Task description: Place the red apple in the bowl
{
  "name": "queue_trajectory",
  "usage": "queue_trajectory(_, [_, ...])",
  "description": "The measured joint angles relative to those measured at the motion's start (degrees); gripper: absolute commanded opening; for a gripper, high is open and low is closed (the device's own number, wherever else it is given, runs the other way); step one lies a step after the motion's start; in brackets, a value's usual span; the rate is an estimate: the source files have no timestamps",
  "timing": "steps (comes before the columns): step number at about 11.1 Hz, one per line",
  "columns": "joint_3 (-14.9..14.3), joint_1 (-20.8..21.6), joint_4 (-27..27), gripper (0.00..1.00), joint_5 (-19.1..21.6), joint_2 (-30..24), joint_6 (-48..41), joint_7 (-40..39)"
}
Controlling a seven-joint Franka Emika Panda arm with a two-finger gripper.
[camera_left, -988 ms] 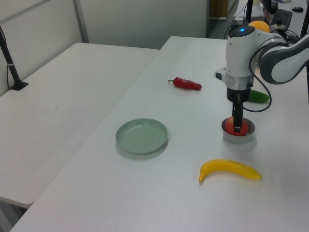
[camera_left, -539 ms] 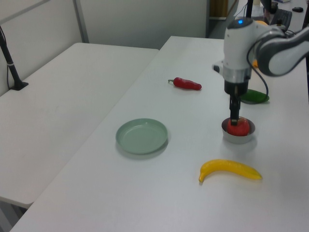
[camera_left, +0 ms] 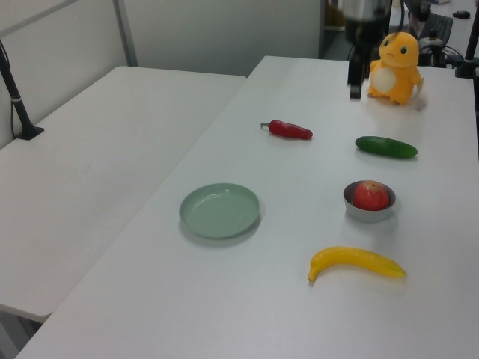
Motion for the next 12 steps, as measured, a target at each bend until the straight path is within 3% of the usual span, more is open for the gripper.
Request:
queue_trajectory(2, [-4.1, 0.4, 3.9, 1.0, 2.0, -1.1, -3.4, -1.6])
queue_trajectory(4, [-9.6, 2.9, 4.7, 1.0, 4.0, -2.7, -6.3, -5.8])
queue_trajectory(6, [-12.9, 3.6, 4.7, 1.0, 6.8, -3.4, -6.5, -9.4])
queue_trajectory(12, [-13.5, 3.9, 3.4, 1.0, 7.0, -2.1, -1.4, -15.6])
